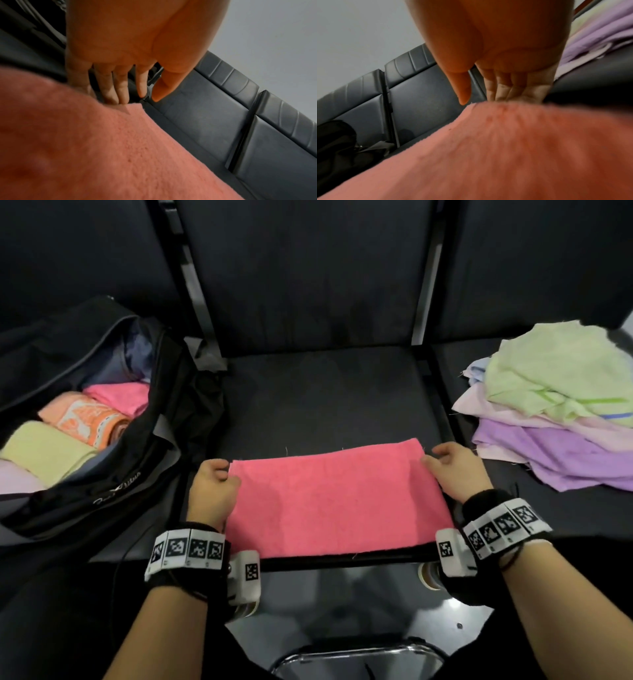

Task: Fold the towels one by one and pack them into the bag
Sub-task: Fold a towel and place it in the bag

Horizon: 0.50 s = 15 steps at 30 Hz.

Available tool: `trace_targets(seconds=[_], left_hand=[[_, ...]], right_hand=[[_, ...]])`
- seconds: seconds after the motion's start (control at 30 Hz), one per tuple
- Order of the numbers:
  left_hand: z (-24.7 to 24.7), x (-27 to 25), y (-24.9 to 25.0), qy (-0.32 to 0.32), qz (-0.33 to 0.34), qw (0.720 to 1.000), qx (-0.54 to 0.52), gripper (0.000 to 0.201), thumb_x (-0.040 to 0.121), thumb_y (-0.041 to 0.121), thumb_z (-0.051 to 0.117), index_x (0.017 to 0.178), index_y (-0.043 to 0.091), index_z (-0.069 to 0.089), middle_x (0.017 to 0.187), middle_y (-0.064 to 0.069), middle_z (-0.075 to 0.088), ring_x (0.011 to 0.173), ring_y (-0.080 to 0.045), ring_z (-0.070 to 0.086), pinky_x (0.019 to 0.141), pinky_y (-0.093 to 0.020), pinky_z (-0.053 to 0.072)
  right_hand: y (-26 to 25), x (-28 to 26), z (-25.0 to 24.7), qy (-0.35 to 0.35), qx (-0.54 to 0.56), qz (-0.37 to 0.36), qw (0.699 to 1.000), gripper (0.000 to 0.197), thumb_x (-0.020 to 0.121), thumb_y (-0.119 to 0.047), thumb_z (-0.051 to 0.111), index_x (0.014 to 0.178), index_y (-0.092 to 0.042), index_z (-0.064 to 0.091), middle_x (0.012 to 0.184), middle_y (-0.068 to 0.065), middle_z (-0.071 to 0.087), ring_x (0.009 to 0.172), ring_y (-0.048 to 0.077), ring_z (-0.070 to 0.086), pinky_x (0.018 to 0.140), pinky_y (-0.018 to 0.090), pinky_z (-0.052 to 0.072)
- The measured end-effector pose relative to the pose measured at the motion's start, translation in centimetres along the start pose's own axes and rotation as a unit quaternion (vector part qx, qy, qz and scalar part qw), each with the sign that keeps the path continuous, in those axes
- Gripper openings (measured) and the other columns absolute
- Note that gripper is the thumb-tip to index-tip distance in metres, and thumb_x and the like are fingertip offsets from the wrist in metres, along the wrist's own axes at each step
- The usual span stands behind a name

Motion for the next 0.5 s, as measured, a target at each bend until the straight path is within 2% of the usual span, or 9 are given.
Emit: trace_targets(seconds=[0.07, 0.13, 0.17, 0.27, 0.37, 0.5], left_hand=[[0.1, -0.9, -0.7, -0.027, -0.005, 0.999, 0.031, 0.023, 0.076, 0.021, 0.063, 0.098, 0.016, 0.066, 0.096, -0.012, 0.068, 0.098, -0.038, 0.065, 0.093, -0.048, 0.053], [0.2, -1.4, -0.9, -0.032, 0.003, 0.997, 0.070, 0.006, 0.083, 0.014, 0.066, 0.086, 0.019, 0.068, 0.093, -0.015, 0.068, 0.096, -0.039, 0.065, 0.091, -0.046, 0.053], [0.3, -1.3, -1.1, -0.032, 0.006, 0.996, 0.083, 0.008, 0.085, 0.012, 0.065, 0.085, 0.018, 0.069, 0.095, -0.017, 0.069, 0.097, -0.039, 0.064, 0.092, -0.045, 0.053], [0.3, -1.5, -1.4, -0.039, 0.006, 0.993, 0.113, 0.014, 0.088, 0.013, 0.063, 0.093, 0.013, 0.076, 0.105, -0.019, 0.069, 0.101, -0.037, 0.064, 0.097, -0.043, 0.051], [0.7, -2.0, -0.8, -0.048, 0.024, 0.993, 0.105, 0.022, 0.087, 0.012, 0.062, 0.102, 0.011, 0.078, 0.112, -0.016, 0.068, 0.102, -0.032, 0.066, 0.097, -0.039, 0.051], [2.3, -3.0, 0.7, -0.102, 0.057, 0.989, 0.092, 0.027, 0.088, 0.009, 0.062, 0.111, 0.010, 0.076, 0.121, -0.016, 0.064, 0.108, -0.025, 0.064, 0.105, -0.035, 0.046]], right_hand=[[0.6, -0.8, 0.5, -0.013, -0.002, 0.019, 1.000, 0.029, 0.084, -0.034, 0.072, 0.106, -0.015, 0.069, 0.090, 0.001, 0.067, 0.090, 0.021, 0.062, 0.081, 0.028, 0.043], [0.5, -1.4, 0.9, -0.029, -0.006, 0.037, 0.999, 0.020, 0.081, -0.032, 0.073, 0.095, -0.017, 0.068, 0.085, 0.001, 0.067, 0.085, 0.023, 0.062, 0.075, 0.029, 0.043], [0.2, -1.6, 1.0, -0.042, -0.004, 0.039, 0.998, 0.016, 0.080, -0.029, 0.074, 0.086, -0.015, 0.067, 0.077, 0.001, 0.064, 0.078, 0.023, 0.059, 0.070, 0.029, 0.041], [-0.5, -2.3, 1.2, -0.088, 0.035, 0.031, 0.995, 0.024, 0.080, -0.016, 0.075, 0.066, -0.005, 0.059, 0.057, 0.005, 0.047, 0.056, 0.018, 0.044, 0.053, 0.027, 0.032], [-0.9, -2.7, -0.4, -0.089, 0.129, 0.046, 0.987, 0.024, 0.086, -0.007, 0.071, 0.067, -0.007, 0.057, 0.041, -0.007, 0.042, 0.032, 0.005, 0.035, 0.034, 0.017, 0.025], [-2.2, -3.0, -3.4, -0.066, 0.192, 0.063, 0.977, 0.012, 0.089, -0.014, 0.069, 0.084, -0.006, 0.061, 0.041, -0.005, 0.036, 0.028, 0.010, 0.026, 0.034, 0.015, 0.020]])
Point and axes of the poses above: each hand's wrist, its own x-axis towards the middle knuckle, its own z-axis out of the palm, y = z × x, the point moved 6 cm from there along x, towards the middle knuckle
